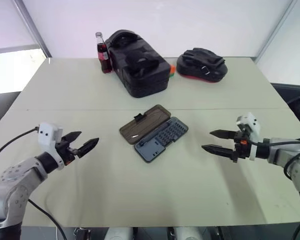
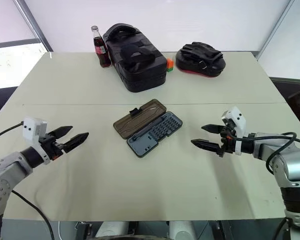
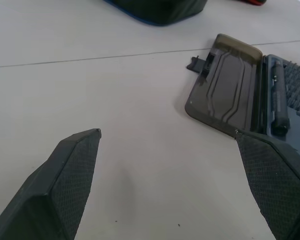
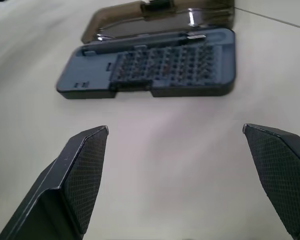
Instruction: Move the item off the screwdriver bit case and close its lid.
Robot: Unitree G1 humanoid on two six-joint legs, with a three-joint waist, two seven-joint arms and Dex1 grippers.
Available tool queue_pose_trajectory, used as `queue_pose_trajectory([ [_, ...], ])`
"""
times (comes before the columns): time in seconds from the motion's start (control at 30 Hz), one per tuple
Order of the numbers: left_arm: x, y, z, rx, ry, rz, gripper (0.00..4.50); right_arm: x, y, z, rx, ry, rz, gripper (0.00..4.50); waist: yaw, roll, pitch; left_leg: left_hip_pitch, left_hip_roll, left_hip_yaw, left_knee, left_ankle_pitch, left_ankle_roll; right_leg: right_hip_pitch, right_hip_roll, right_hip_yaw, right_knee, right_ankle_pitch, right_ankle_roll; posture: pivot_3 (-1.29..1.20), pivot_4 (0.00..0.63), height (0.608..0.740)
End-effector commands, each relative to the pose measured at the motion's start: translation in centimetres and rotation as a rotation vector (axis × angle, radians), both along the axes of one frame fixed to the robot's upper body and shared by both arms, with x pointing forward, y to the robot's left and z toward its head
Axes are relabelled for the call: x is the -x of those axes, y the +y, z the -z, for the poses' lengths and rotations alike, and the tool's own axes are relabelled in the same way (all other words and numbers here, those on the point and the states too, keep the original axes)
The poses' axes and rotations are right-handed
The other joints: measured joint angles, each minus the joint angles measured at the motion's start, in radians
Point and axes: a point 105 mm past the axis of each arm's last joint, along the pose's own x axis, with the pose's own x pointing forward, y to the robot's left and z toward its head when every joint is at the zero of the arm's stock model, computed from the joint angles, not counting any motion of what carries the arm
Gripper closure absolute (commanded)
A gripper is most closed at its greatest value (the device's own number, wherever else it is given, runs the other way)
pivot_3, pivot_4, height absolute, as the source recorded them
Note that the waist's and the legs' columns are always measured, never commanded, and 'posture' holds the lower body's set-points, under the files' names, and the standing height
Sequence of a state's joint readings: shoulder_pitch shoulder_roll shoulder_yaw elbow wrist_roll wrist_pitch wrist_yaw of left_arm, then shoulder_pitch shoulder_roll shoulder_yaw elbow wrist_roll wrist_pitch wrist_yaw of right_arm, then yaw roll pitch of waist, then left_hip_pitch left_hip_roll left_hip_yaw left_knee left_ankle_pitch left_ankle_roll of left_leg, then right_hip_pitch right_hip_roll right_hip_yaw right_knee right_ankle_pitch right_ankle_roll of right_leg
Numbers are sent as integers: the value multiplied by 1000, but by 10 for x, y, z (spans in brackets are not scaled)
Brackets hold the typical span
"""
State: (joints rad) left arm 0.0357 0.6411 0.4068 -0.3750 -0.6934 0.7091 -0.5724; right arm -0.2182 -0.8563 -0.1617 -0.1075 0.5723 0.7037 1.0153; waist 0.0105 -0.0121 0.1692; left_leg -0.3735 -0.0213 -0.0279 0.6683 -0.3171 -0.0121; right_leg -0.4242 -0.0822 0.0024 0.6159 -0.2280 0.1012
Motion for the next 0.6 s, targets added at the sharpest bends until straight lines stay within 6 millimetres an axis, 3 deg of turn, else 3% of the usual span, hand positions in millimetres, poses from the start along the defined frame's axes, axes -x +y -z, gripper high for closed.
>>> queue_pose_trajectory([
  [0.03, -2, -1, -10, -21, -54, -1, 32, -3, 2, -7, -2, -41, -4, 0, -1, 0, 0, 0, 0, 0, 0, 0, 0, 0, 0, 0, 0, 0, 0, 0, 150, 740],
  [0.47, -4, 1, -10, -23, -55, 10, 32, -10, -4, -7, 25, -78, 22, 0, -1, 0, 0, 0, 0, 0, 0, 0, 0, 0, 0, 0, 0, 0, 0, 0, 150, 740],
  [0.53, -5, 1, -10, -33, -57, 16, 32, -8, 5, -17, 8, -91, -30, 0, -1, 0, 0, 0, 0, 0, 0, 0, 0, 0, 0, 0, 0, 0, 0, 0, 150, 740],
  [0.6, -8, 0, -9, -51, -58, 36, 32, 5, 30, -30, -20, -88, -164, 0, -1, 0, 0, 0, 0, 0, 0, 0, 0, 0, 0, 0, 0, 0, 0, 0, 150, 740],
])
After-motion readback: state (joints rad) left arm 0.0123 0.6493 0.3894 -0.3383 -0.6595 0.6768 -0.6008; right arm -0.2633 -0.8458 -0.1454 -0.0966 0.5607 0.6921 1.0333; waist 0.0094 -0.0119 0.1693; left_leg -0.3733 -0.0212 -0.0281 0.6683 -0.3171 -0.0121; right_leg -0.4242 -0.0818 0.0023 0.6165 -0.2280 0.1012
